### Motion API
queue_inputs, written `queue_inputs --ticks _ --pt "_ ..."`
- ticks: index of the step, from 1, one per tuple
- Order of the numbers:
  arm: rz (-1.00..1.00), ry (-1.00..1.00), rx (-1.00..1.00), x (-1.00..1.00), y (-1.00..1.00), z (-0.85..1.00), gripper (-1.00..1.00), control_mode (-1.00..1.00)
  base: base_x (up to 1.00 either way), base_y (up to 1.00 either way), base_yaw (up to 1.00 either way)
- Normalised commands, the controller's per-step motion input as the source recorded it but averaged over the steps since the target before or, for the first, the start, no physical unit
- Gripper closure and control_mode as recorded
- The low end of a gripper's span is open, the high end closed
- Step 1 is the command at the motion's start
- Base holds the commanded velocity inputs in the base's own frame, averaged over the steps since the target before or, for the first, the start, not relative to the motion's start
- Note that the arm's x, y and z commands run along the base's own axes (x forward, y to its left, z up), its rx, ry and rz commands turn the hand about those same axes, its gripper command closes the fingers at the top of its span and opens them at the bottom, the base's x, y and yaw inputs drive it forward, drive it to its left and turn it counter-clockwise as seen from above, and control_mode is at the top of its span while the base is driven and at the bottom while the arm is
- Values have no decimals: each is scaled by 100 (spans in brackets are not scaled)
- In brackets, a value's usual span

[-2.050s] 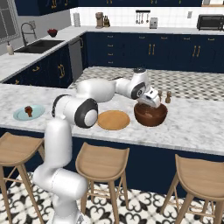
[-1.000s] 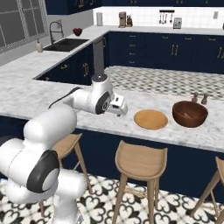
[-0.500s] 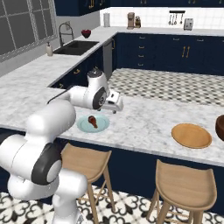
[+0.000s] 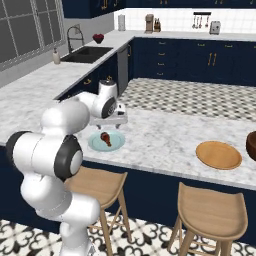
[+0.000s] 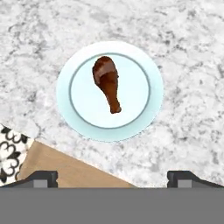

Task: Pick the chicken drumstick and sweet potato from their plates and place them in the bowl. Then put the bowl in the fridge.

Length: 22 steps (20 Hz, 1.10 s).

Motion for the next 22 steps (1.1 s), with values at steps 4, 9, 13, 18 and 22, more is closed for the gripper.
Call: queue_inputs --ticks 4,9,13,18,22 --pt "16 25 0 35 49 -53 -100 -100 0 0 0" --pt "0 17 -3 64 31 -58 -100 -100 0 0 0" --pt "0 21 -11 64 28 -69 -100 -100 0 0 0" --pt "2 9 -9 43 10 -62 -100 -100 0 0 0" --pt "2 -3 -3 32 -2 -33 -100 -100 0 0 0"
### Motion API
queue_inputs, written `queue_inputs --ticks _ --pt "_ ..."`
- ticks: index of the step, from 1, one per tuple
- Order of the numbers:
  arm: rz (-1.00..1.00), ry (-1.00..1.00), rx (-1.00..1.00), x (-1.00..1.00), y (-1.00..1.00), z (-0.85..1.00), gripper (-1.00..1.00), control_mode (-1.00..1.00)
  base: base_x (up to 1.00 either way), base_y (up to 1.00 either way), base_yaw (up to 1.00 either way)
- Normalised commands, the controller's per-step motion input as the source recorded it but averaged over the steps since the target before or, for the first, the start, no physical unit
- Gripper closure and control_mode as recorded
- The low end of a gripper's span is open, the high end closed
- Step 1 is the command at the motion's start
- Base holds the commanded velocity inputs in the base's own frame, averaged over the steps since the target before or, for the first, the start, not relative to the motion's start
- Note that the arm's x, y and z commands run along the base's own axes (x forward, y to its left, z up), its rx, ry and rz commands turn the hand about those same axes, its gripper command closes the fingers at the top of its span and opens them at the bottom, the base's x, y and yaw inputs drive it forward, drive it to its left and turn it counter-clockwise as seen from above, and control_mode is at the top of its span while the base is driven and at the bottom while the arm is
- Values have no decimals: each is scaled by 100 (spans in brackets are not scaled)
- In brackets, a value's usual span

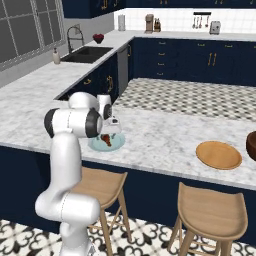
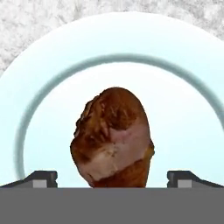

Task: Pick the chicken drumstick and sweet potato from their plates and place them in the bowl. Then put the bowl in the fridge.

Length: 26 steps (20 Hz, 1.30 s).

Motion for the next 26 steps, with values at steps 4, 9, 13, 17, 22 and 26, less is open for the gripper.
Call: queue_inputs --ticks 4,9,13,17,22,26 --pt "1 -3 -1 26 -1 -32 100 -100 0 0 0" --pt "0 -1 0 -13 0 3 100 -100 0 0 0" --pt "0 -10 0 -78 0 64 100 -100 0 0 0" --pt "-2 -41 0 -100 -1 100 100 -100 0 0 0" --pt "-6 -45 0 -100 -17 94 100 -100 0 0 0" --pt "-7 -55 0 -100 -26 58 100 -100 0 0 0"
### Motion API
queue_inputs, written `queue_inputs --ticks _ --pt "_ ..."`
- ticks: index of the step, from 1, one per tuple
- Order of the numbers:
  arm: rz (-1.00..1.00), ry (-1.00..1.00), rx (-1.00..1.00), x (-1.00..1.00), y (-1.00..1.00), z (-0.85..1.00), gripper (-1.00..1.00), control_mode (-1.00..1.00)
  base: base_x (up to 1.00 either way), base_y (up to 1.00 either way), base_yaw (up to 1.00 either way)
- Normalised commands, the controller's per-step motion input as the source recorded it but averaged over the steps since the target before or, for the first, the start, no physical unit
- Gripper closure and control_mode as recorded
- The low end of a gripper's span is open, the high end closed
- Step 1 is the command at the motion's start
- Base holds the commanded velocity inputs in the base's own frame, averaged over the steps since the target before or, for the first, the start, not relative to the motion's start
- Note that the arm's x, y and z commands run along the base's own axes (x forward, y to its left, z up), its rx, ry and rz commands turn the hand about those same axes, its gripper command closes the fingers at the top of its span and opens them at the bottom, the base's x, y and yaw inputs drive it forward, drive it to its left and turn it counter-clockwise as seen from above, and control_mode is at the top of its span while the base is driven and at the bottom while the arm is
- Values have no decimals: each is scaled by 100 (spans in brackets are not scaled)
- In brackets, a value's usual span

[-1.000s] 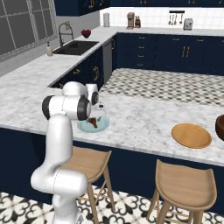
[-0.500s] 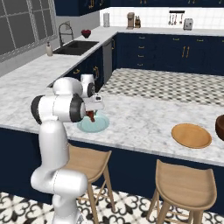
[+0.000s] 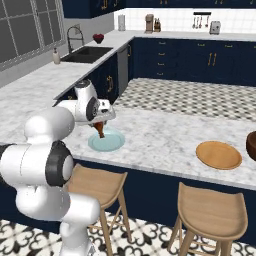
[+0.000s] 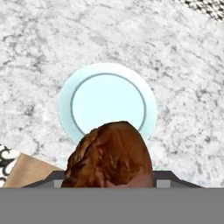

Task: Pick the chicken drumstick and sweet potato from their plates and place them in the bowl. Then put the bowl in the fridge.

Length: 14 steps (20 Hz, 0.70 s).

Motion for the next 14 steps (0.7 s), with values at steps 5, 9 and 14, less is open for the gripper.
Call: queue_inputs --ticks 5,9,14 --pt "-2 -7 0 -20 -18 6 100 100 -40 -80 -13" --pt "0 0 0 0 0 0 100 100 -11 -100 -11" --pt "0 0 0 0 0 0 100 100 5 -100 -6"
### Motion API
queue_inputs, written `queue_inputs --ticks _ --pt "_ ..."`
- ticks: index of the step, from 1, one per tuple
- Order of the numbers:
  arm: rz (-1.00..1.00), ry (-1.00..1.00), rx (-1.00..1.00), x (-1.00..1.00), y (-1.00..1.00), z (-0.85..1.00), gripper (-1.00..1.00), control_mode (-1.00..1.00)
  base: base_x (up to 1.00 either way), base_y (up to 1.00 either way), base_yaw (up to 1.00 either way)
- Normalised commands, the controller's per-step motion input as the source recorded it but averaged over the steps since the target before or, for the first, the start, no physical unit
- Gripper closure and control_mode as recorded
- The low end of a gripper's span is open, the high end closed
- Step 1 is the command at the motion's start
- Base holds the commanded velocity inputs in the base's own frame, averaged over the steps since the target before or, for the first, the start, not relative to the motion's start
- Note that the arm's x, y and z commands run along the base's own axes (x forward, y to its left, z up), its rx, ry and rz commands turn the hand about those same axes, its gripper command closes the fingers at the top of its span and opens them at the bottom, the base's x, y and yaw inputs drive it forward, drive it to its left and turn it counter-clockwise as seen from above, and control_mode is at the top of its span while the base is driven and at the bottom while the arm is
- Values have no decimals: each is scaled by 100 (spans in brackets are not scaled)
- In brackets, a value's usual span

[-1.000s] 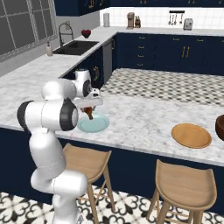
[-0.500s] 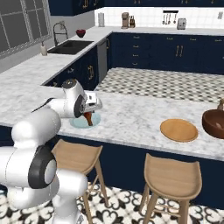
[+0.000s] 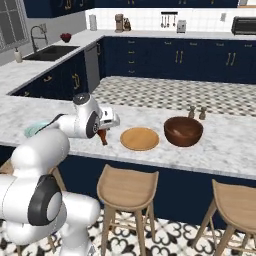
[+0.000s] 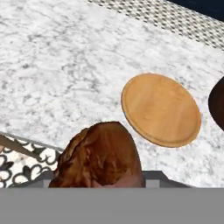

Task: Pick the chicken drumstick and sweet potato from their plates and place them in the bowl. Then put the bowl in the fridge.

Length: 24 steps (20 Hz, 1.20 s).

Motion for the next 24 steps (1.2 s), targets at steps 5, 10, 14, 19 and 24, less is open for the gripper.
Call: queue_inputs --ticks 5,10,14,19,24 --pt "0 0 0 0 0 0 100 100 41 -100 -1" --pt "0 0 0 0 0 0 100 100 78 -100 0" --pt "8 11 15 58 -62 7 100 -100 24 -15 4" --pt "-9 19 26 89 -99 69 100 -100 0 0 0" --pt "-3 7 2 99 -60 -26 100 -100 0 0 0"
